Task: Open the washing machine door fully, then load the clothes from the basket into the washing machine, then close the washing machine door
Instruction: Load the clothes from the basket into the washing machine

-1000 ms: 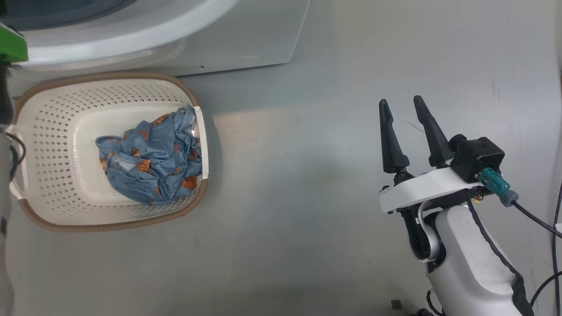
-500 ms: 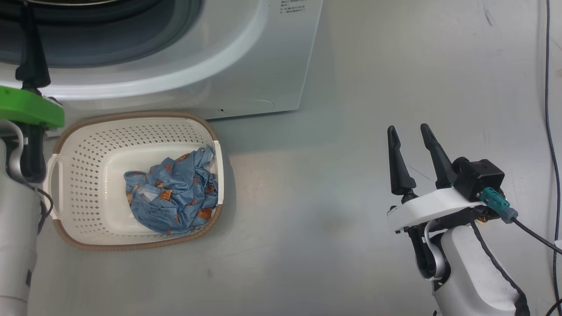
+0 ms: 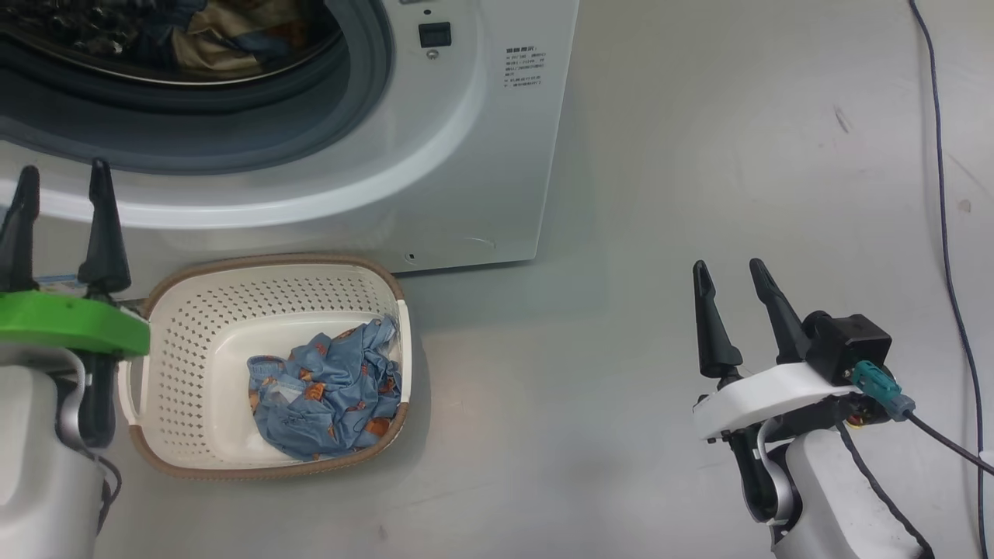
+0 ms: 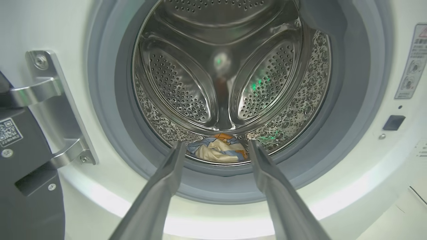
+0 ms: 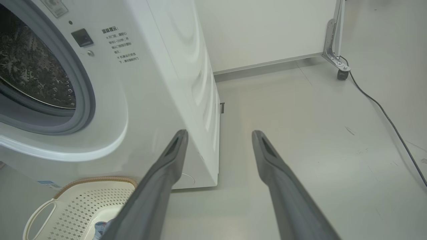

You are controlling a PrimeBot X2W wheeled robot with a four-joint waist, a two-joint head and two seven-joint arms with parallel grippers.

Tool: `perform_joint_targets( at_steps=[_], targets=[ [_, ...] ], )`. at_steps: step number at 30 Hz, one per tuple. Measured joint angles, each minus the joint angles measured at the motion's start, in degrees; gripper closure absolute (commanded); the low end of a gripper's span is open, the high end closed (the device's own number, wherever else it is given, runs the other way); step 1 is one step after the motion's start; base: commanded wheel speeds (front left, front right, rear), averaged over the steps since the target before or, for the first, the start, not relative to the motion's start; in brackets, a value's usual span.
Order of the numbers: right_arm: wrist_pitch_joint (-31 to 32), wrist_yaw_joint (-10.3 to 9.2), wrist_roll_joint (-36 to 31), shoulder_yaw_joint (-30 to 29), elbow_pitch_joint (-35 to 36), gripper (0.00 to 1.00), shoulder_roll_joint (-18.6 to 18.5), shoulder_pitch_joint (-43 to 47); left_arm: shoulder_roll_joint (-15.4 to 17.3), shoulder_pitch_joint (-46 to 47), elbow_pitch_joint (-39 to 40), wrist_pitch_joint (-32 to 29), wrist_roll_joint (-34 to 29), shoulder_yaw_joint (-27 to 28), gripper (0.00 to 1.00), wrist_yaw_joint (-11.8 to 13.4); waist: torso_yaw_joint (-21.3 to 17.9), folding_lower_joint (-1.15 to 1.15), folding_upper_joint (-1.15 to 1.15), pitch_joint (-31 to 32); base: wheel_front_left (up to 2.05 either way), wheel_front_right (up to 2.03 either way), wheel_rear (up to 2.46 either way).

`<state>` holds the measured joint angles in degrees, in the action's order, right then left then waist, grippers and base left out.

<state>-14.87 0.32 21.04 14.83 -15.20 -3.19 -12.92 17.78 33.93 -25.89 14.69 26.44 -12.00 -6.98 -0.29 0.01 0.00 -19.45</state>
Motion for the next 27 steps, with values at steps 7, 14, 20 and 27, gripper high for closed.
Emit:
perform_joint_targets(
  at_steps=[7,14,20,27],
  targets=[
    [0.0,0.80,0.0,-0.5,-0.5,0.00,0.0,1.7,-1.7,-6.6,4.9,0.0,-0.4,4.1,0.00,0.0,0.3,0.00,0.00,3.2,0.00,0.00,0.00],
    [0.0,1.45,0.0,-0.6,-0.9,0.00,0.1,3.0,-2.1,-14.5,8.1,0.0,-1.9,7.8,0.00,0.6,0.3,0.00,0.00,6.0,0.00,0.00,0.00],
    [0.0,1.68,-0.1,-2.2,-1.0,0.00,0.3,4.7,-4.6,-20.7,10.8,0.0,-4.1,8.8,0.00,1.2,0.2,0.00,0.00,8.3,0.00,0.00,0.00],
    [0.0,1.83,-0.5,-3.0,-0.8,0.00,0.4,6.8,-6.2,-25.9,13.7,0.0,-5.5,10.6,0.00,1.7,0.9,0.00,0.00,10.3,0.00,0.00,0.00]
  ],
)
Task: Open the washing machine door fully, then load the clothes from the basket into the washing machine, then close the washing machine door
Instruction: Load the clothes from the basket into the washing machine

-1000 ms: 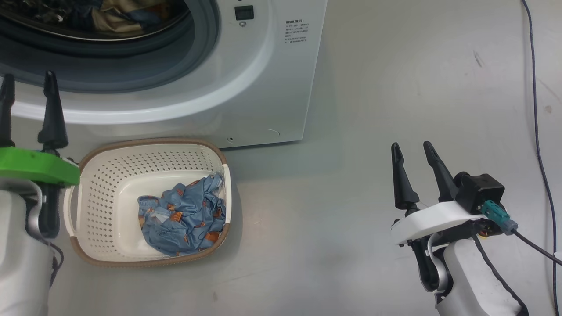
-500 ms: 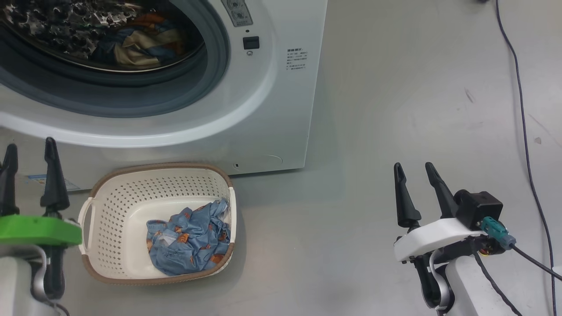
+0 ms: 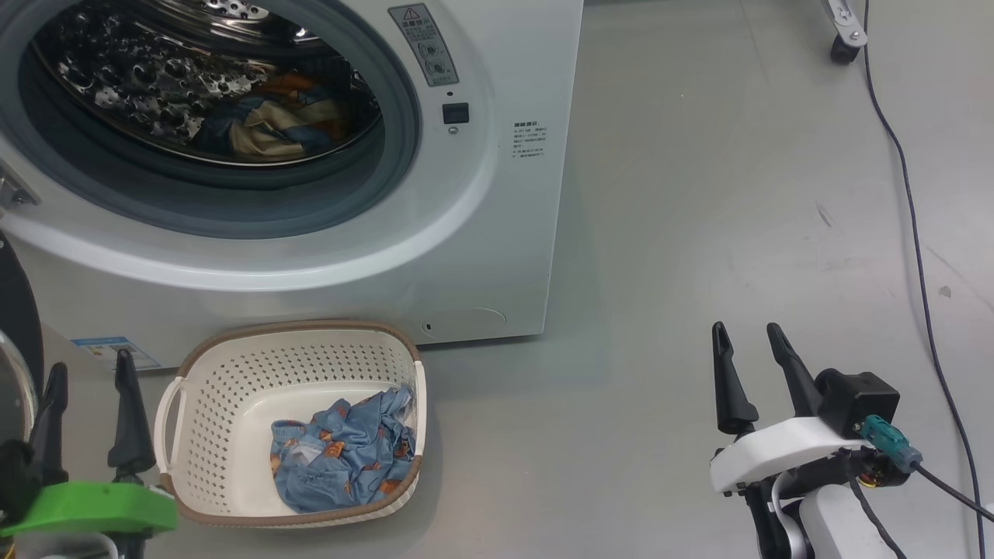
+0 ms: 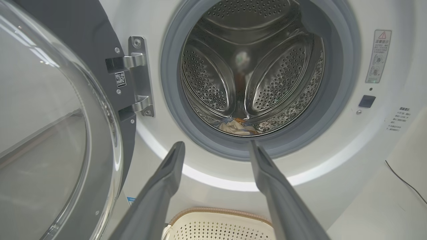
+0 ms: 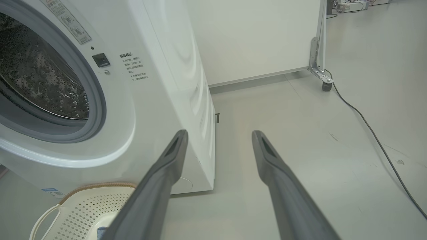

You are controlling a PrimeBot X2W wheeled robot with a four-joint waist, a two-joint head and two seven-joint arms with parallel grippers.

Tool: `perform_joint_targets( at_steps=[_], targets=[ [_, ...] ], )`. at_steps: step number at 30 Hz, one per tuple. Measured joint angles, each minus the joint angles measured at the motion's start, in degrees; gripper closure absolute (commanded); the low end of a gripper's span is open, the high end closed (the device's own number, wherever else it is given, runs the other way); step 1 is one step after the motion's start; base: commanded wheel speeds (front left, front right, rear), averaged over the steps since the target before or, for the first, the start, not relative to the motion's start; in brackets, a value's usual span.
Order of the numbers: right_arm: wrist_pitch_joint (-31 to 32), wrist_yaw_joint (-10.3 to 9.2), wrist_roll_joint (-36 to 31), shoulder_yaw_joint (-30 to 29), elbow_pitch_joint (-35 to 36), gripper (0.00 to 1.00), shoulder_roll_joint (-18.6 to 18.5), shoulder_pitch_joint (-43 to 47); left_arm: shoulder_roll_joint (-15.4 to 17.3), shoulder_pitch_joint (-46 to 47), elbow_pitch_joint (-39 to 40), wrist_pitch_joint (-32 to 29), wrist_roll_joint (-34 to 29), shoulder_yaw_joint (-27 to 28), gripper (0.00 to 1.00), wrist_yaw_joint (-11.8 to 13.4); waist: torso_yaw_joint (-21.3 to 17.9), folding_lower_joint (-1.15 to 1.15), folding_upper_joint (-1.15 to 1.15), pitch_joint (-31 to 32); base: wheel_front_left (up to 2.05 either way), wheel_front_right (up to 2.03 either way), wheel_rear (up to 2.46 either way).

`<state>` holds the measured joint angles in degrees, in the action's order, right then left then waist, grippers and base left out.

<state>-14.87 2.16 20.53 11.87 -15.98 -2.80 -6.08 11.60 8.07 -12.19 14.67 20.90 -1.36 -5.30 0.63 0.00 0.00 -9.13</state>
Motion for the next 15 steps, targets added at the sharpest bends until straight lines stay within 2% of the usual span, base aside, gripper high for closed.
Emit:
perform_joint_targets(
  at_steps=[15],
  targets=[
    [0.0,0.86,-2.0,-0.8,1.5,0.00,0.1,3.7,-3.8,-10.3,4.6,0.0,-3.4,3.2,0.00,0.4,-1.1,0.00,0.00,4.3,0.00,0.00,0.00]
  ],
)
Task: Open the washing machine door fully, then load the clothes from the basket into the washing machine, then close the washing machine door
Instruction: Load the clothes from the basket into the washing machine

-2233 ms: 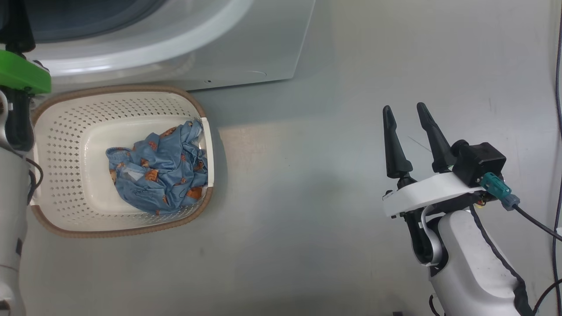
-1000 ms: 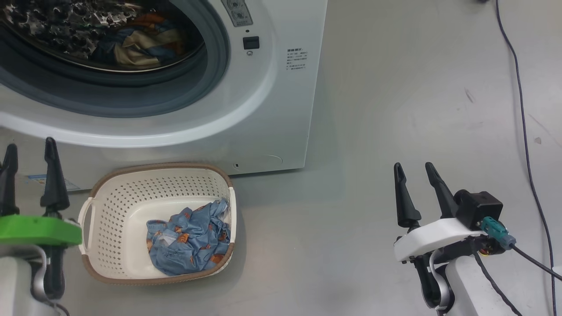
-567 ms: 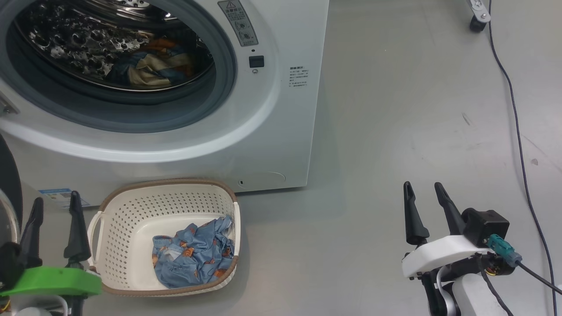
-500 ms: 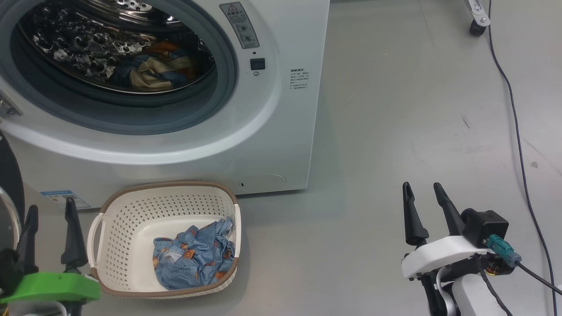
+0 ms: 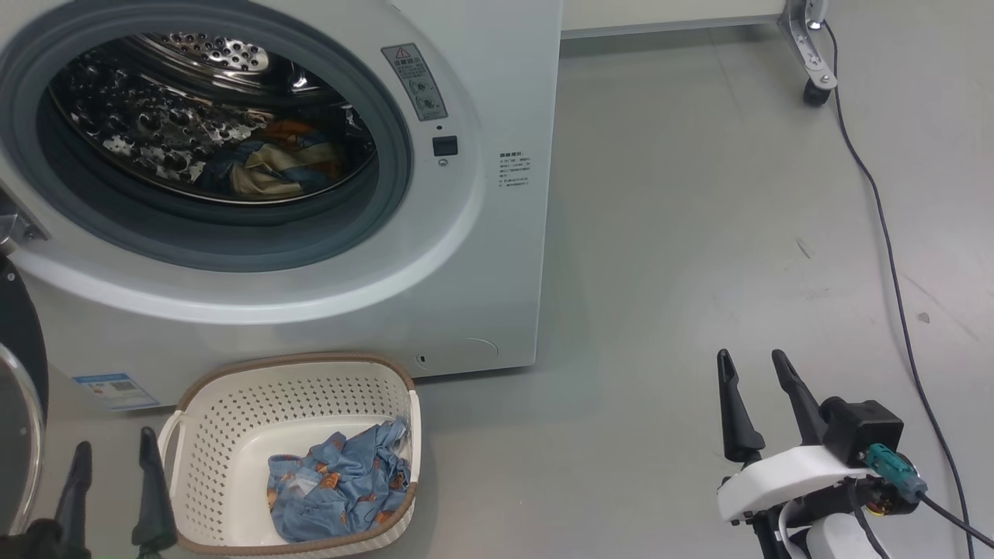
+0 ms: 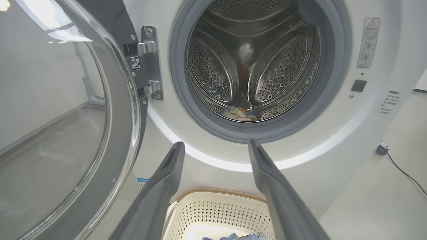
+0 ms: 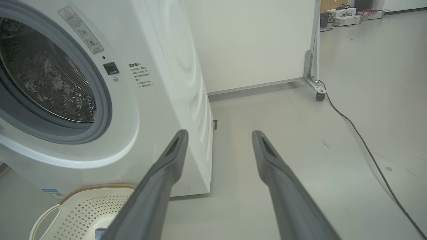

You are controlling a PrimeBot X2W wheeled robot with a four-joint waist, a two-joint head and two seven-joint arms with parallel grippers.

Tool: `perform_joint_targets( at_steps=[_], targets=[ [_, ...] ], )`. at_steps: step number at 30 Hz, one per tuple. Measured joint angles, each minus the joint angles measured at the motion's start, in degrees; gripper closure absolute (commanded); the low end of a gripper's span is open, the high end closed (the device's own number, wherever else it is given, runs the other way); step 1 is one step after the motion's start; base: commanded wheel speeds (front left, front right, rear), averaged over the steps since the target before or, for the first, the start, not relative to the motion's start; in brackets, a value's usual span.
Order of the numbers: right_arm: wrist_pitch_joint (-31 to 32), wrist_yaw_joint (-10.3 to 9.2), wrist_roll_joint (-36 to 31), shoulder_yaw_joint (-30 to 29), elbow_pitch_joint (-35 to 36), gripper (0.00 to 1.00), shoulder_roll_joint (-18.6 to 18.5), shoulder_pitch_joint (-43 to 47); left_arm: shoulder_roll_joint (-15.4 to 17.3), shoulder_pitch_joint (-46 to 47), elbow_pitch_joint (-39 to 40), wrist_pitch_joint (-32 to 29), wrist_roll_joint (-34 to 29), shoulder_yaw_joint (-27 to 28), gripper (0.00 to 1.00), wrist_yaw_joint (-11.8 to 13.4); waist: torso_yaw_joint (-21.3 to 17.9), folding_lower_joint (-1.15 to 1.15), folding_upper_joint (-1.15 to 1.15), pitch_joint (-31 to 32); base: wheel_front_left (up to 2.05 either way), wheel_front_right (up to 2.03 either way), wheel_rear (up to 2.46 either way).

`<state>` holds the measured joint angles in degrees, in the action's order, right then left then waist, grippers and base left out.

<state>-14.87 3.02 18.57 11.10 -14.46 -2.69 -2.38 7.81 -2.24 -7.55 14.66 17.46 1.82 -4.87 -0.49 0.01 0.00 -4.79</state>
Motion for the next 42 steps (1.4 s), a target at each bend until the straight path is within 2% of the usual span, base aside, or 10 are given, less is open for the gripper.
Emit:
perform_joint_targets(
  at_steps=[10,27,37,42],
  targets=[
    [0.0,0.14,-0.5,-0.6,0.9,0.00,0.1,3.1,-1.7,-4.2,1.4,0.0,-2.6,-0.1,0.00,-0.3,-0.5,0.00,0.00,2.1,0.00,0.00,0.00],
    [0.0,0.53,-1.9,-1.0,2.4,0.00,0.1,4.5,-2.9,-5.4,3.0,0.0,-3.4,1.0,0.00,-1.0,-0.3,0.00,0.00,1.8,0.00,0.00,0.00],
    [0.0,0.51,-2.5,-0.9,3.5,0.00,0.2,4.7,-3.3,-5.4,3.5,0.0,-3.6,1.0,0.00,-1.1,0.0,0.00,0.00,-0.7,0.00,0.00,0.00],
    [0.0,0.45,-3.5,-0.2,4.4,0.00,0.2,4.6,-3.8,-5.3,3.6,0.0,-2.7,1.1,0.00,-1.5,0.0,0.00,0.00,-4.0,0.00,0.00,0.00]
  ],
)
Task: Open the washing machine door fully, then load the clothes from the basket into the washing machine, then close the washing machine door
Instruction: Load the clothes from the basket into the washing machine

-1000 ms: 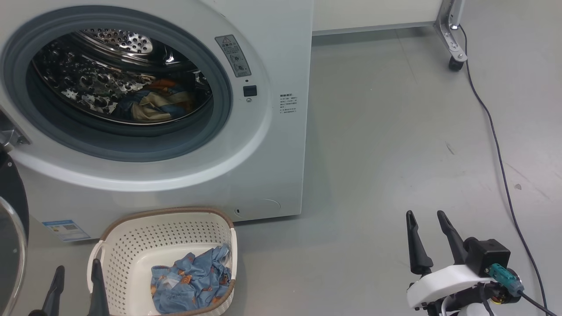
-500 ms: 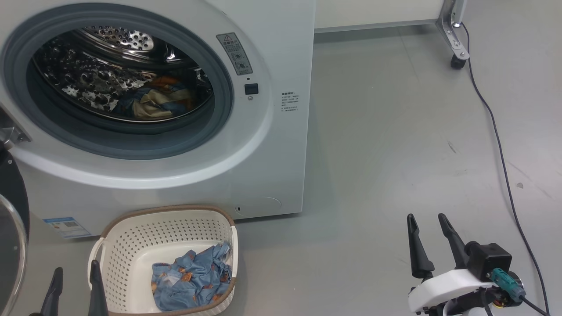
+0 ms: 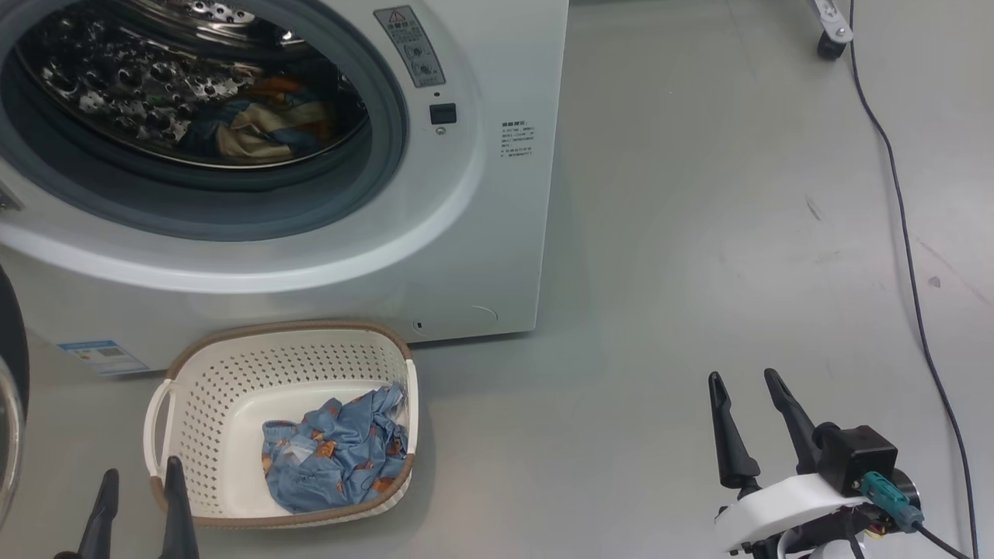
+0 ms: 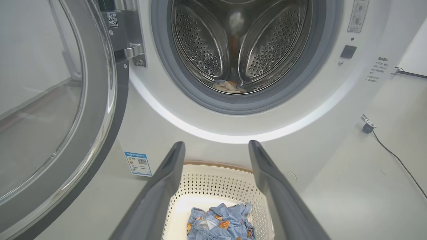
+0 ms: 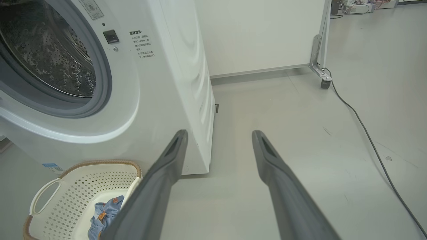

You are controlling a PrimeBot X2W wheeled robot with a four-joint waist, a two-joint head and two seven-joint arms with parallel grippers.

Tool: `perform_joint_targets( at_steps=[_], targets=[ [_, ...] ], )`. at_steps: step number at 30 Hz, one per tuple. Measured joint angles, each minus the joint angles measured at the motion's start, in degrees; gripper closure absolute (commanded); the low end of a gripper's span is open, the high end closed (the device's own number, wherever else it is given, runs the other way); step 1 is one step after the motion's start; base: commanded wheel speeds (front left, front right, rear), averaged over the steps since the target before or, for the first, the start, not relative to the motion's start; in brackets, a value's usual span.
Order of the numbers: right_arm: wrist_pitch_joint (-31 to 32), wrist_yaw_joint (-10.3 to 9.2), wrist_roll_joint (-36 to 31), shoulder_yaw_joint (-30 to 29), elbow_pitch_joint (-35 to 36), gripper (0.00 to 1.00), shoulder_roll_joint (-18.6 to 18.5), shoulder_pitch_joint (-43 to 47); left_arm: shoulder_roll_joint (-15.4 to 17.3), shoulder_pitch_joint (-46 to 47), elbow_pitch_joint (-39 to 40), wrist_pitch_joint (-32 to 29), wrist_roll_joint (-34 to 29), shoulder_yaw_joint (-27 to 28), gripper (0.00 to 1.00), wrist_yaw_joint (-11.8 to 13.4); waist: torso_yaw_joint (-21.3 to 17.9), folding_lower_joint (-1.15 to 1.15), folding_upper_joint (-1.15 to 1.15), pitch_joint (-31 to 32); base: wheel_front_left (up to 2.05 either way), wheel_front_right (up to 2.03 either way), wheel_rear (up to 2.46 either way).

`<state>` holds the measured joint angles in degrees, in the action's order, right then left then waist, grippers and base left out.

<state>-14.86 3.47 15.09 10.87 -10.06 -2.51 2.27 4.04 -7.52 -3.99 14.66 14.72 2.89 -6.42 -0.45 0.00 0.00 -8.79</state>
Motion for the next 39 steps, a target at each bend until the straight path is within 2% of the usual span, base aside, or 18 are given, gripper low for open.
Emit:
perform_joint_targets(
  at_steps=[23,31,39],
  targets=[
    [0.0,-2.23,0.7,3.7,1.8,0.00,-0.1,-6.3,0.6,11.0,-5.9,0.0,3.0,-2.7,0.00,-0.6,-0.6,0.00,0.00,-16.0,0.00,0.00,0.00],
    [0.0,-3.11,1.2,5.5,3.1,0.00,-0.1,-9.2,3.3,16.6,-9.4,0.0,5.2,-8.1,0.00,-0.6,-1.2,-0.01,0.00,-21.6,0.00,0.00,0.00],
    [0.0,-3.78,1.1,7.7,4.0,0.00,-0.3,-12.9,6.7,22.4,-13.8,0.0,7.9,-9.6,0.00,-0.6,-2.1,-0.01,0.00,-27.4,0.00,0.00,0.00]
  ],
)
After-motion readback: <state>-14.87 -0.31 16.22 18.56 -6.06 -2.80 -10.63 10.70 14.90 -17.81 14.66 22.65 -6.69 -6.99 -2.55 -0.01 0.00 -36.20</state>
